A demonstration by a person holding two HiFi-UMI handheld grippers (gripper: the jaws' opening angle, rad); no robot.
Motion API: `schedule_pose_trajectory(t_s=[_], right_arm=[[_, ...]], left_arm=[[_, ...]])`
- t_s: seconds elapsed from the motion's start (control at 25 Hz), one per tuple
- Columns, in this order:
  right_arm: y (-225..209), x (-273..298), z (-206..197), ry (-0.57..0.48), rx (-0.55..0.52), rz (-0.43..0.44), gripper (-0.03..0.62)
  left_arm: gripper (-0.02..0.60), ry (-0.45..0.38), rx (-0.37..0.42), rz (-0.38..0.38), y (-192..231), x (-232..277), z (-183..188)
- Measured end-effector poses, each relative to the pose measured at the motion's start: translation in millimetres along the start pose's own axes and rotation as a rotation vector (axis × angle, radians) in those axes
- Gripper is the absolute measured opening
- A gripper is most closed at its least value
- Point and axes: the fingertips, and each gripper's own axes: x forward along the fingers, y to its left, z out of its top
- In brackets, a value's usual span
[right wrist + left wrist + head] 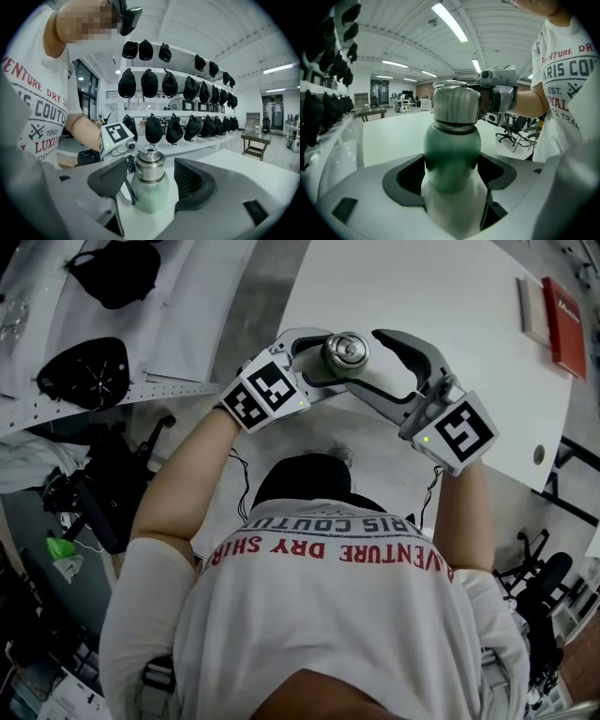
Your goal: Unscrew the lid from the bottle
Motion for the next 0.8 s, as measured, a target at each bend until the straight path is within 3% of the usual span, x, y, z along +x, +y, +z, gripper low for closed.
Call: schedule_pose_trajectory(t_s=[0.36,0.64,0.8], right_arm=[[-8.0,1.8,-9.5,-0.052,0.074,-0.199,0.297],[-7.0,7.8,-14.3,-0.044,0.1,-0.289,0.296],[-7.5,14.4,-11.0,-0.044,0.083,-0.314,0.276]], left_arm=[[0.364,-0.071,-0.169,0.203,-0.1,2.3,2.7],[0.364,-0.096,-0.232,0.307,0.7,2.6,4.2],[0.364,-0.098,-0.244,0.329,1.1,3.1,3.3]])
